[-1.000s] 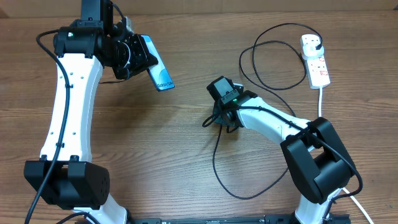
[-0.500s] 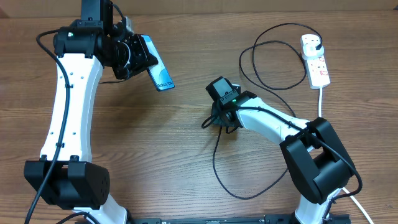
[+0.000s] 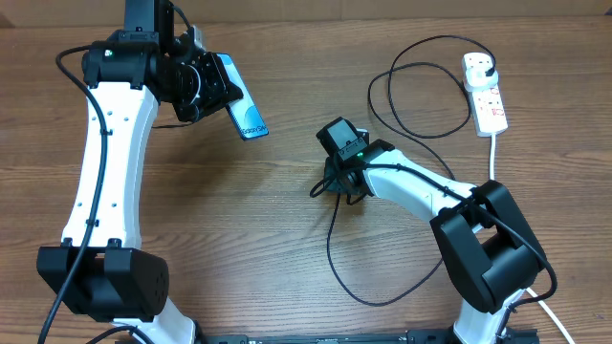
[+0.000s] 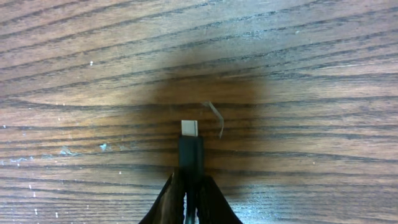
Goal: Plug charger to phone and switch on socket
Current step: 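Close the right gripper on the USB-C plug and lift it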
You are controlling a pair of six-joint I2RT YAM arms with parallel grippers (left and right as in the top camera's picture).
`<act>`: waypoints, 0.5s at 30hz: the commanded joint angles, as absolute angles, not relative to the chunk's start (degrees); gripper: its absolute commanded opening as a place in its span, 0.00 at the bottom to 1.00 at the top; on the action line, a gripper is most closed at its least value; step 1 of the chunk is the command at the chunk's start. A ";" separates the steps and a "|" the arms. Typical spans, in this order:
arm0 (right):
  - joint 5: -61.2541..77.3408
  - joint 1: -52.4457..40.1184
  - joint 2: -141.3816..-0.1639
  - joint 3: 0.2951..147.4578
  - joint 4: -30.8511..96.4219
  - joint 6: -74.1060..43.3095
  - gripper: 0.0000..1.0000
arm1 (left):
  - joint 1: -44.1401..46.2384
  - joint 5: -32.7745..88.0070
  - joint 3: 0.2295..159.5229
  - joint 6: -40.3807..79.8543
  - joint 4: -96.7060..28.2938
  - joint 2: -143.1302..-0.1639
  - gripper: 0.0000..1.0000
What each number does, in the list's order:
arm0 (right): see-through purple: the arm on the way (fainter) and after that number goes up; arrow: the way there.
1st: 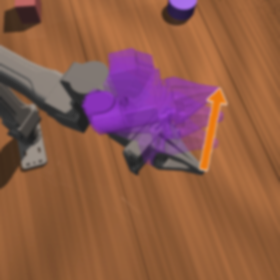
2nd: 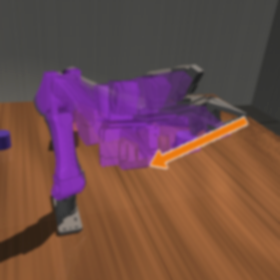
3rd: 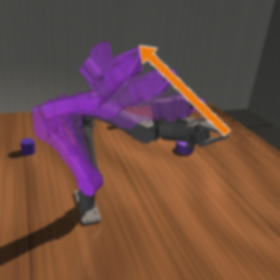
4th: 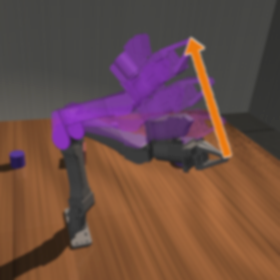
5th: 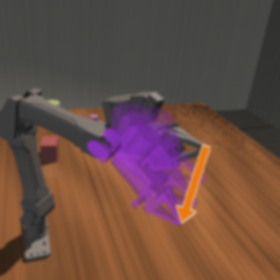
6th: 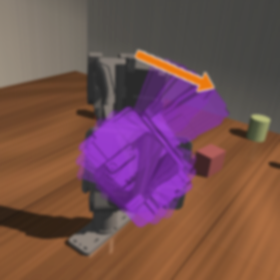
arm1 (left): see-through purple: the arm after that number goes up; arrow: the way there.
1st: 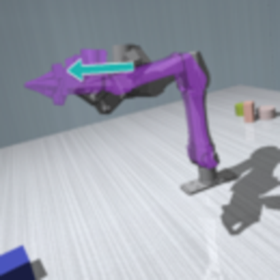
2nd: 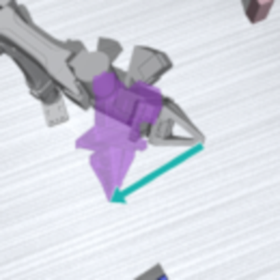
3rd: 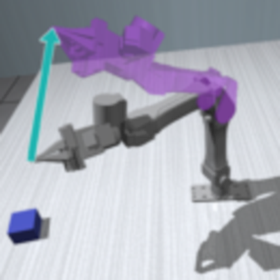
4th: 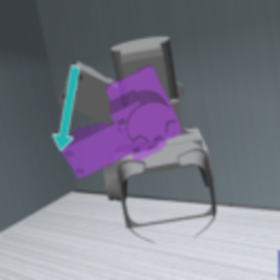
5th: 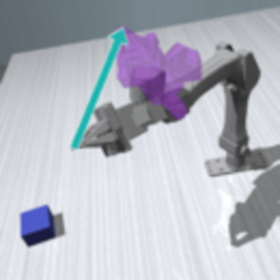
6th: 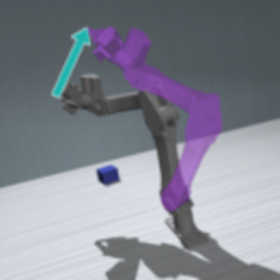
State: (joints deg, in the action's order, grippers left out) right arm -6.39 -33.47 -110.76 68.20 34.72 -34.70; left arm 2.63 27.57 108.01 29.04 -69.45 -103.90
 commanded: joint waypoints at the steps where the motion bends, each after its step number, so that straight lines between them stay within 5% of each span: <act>1: -6.59 -33.74 -111.04 68.27 34.48 -34.39 0.04 | 2.90 27.92 108.09 29.80 -69.19 -103.77 0.04; 15: 0.89 -32.12 -106.15 70.91 36.71 -34.44 0.04 | 2.90 34.44 108.09 29.80 -68.53 -103.77 0.04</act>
